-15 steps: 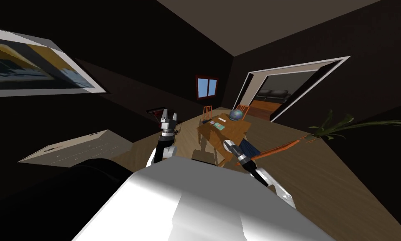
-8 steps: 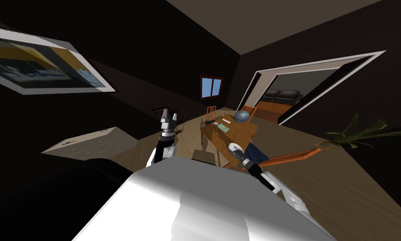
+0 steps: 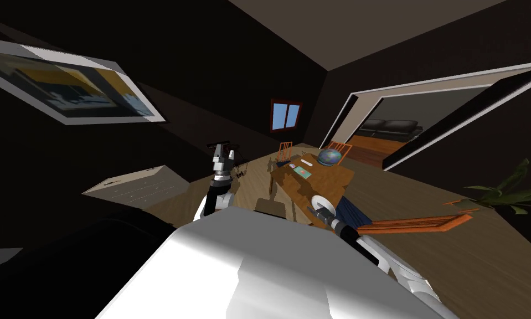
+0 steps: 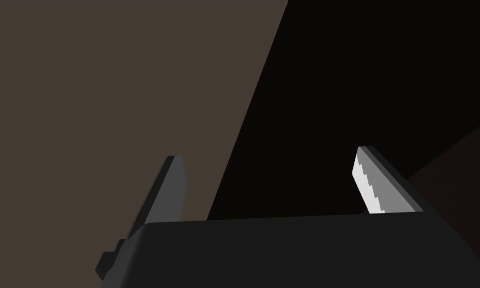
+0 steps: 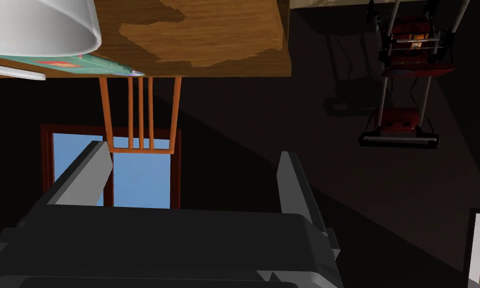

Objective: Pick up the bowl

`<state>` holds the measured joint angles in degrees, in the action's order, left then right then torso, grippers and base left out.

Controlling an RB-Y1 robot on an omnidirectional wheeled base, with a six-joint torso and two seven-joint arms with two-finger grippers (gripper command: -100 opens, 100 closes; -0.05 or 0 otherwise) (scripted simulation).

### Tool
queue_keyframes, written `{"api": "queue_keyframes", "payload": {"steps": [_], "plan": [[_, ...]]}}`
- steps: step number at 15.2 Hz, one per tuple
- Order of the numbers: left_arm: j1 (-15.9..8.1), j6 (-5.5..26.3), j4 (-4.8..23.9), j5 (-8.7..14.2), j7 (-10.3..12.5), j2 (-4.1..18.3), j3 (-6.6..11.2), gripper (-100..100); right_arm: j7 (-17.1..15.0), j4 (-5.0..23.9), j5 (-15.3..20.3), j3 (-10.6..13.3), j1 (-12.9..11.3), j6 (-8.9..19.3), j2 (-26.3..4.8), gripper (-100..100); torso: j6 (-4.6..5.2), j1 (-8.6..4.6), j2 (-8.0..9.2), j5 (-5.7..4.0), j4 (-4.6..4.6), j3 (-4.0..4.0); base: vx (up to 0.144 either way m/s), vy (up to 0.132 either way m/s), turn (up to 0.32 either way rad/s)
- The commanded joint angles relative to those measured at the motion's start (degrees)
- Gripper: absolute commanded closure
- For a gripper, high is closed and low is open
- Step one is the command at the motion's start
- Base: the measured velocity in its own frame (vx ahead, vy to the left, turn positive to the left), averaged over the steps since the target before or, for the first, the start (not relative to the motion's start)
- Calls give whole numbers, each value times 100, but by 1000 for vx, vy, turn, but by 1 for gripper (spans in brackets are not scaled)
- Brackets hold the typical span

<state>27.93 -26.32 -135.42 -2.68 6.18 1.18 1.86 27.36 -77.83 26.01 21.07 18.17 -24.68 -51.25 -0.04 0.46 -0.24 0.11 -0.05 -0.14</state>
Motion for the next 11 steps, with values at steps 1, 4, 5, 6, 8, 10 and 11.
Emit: {"api": "queue_keyframes", "payload": {"steps": [1,4,5,6,8,10,11], "plan": [[0,0,0,0,0,0,0,0,133,286,115,74,5,-3,-81,-100,0,0,0,0,0,0,87,104,145],[0,0,0,0,0,0,1,0,222,528,244,179,10,31,-236,-100,5,-19,15,-4,2,7,42,49,33],[0,0,0,0,0,0,1,0,222,611,244,179,10,31,-236,-100,3,-22,16,-5,3,9,51,59,108],[0,0,0,0,0,0,1,0,308,823,371,282,19,66,-382,-100,3,-20,16,-4,3,9,71,92,135],[0,0,0,0,0,0,0,0,390,998,495,384,30,99,-517,-100,2,-7,8,-1,2,4,74,104,109],[0,0,0,0,0,0,0,0,470,1284,617,483,45,132,-641,-100,4,0,5,1,0,2,76,102,112],[0,0,0,0,0,0,0,0,470,1326,617,483,45,132,-641,-100,2,0,5,2,1,3,78,90,82]]}}
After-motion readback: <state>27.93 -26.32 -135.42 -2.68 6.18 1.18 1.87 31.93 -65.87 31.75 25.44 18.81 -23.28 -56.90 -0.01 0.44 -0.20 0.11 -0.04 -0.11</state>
